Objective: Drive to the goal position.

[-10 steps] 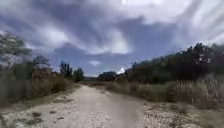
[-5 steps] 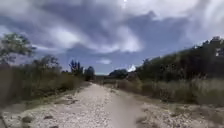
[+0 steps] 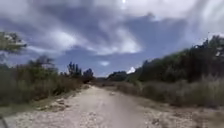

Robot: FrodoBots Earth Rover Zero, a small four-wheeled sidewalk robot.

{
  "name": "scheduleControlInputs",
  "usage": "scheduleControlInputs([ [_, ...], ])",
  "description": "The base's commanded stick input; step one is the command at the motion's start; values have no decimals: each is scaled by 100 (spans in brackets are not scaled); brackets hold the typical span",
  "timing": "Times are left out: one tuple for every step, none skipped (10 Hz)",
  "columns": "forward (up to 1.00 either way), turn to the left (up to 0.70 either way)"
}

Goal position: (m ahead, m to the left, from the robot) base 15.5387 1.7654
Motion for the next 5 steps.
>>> scheduleControlInputs([
  [85,29],
  [85,34],
  [85,26],
  [85,7],
  [85,0],
])
